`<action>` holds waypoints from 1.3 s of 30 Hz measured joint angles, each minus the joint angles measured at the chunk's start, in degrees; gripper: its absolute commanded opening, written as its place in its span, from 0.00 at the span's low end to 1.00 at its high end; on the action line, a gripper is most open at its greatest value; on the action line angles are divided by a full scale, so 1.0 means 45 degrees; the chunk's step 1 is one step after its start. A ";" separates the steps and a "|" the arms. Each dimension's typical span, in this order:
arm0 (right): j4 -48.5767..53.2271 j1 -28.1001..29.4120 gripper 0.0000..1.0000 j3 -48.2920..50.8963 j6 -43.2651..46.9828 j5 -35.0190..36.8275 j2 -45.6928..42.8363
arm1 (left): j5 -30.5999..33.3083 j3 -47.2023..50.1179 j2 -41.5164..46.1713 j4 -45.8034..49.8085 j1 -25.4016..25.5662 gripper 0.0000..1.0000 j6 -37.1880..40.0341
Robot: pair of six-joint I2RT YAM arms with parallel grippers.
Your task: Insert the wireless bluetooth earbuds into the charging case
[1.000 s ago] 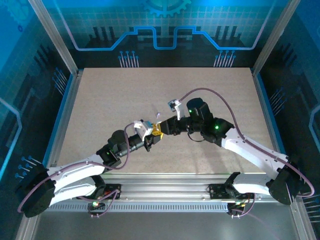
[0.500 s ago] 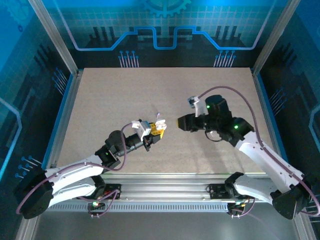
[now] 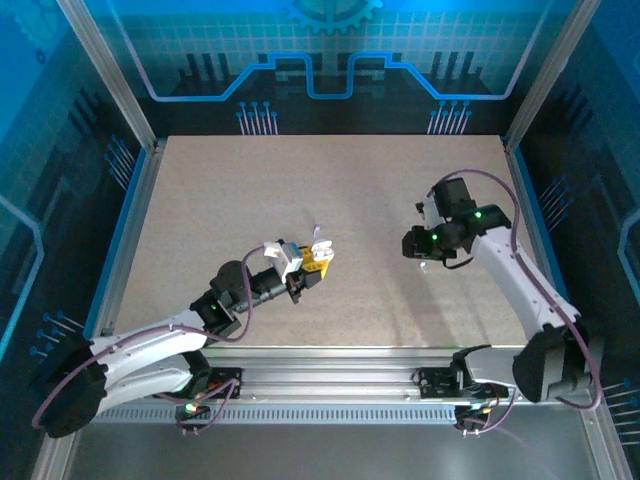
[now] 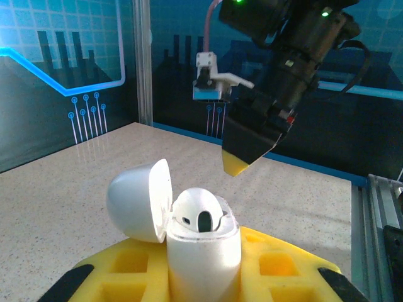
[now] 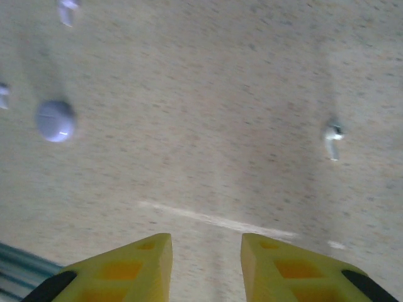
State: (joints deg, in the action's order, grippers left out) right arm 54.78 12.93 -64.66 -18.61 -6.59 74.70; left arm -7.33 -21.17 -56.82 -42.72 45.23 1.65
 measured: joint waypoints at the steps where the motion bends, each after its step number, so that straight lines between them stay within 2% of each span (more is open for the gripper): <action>1: 0.0136 -0.0097 0.33 -0.0126 0.0151 0.0233 0.0321 | 0.0000 0.0000 0.0000 0.0000 0.0000 0.18 0.0000; 12: 0.0593 -0.0641 0.32 -0.1151 0.1656 0.2429 0.3769 | 0.0005 0.0000 0.0092 0.0112 0.0000 0.18 0.0092; 24: 0.0661 -0.0641 0.30 -0.2249 0.2958 0.3502 0.6907 | 0.0083 0.0000 0.0151 0.0491 0.0000 0.18 0.0325; 39: 0.0719 -0.0641 0.30 -0.2574 0.3254 0.3555 0.8126 | 0.0151 0.0000 0.0151 0.0578 0.0000 0.18 0.0325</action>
State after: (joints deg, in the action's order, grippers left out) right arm 58.02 10.04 -76.25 -3.97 9.41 111.26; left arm -6.66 -21.17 -56.14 -40.12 45.23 3.11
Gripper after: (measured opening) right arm 0.305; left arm 0.229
